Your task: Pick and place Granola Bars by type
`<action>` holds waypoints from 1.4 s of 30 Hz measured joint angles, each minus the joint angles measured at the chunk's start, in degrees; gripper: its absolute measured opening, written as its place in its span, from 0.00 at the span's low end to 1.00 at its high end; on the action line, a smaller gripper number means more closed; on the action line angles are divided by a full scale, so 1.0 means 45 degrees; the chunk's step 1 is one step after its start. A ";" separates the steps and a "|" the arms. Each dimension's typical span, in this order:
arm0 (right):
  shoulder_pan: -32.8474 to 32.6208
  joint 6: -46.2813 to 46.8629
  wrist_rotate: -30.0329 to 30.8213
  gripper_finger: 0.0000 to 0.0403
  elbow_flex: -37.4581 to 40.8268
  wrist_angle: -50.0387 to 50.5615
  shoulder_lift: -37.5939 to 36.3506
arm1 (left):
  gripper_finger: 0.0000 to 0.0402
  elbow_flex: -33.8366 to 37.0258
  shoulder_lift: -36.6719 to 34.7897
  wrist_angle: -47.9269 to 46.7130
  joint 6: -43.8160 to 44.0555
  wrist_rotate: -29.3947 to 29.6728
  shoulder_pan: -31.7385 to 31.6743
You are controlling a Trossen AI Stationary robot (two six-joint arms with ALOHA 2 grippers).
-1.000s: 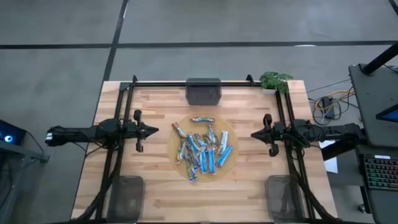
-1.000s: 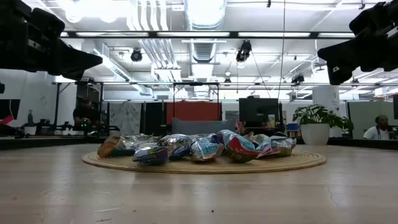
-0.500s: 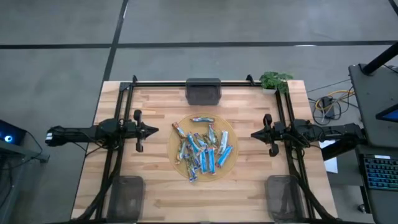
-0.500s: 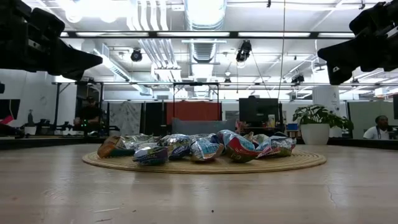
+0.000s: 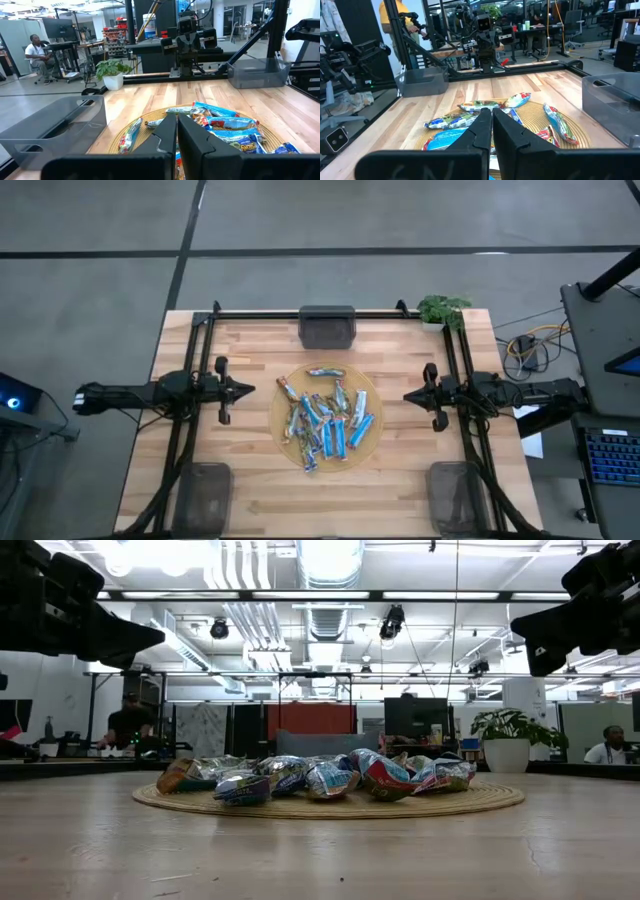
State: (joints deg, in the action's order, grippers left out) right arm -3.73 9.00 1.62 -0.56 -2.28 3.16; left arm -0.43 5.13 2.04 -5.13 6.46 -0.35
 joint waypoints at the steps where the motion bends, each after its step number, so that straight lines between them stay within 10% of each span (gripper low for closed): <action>1: 0.0002 0.0000 0.0000 0.02 0.0000 -0.0002 0.0000 | 0.00 0.0000 0.0000 0.0000 0.0000 0.0002 -0.0001; 42: -0.0003 -0.2429 0.0002 0.02 0.0000 -0.0006 0.0000 | 0.00 0.0000 0.0000 0.0000 0.0000 0.0000 -0.0003</action>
State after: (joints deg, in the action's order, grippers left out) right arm -3.74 -1.93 1.63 -0.56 -2.31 3.16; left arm -0.43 5.13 2.04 -5.13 6.46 -0.36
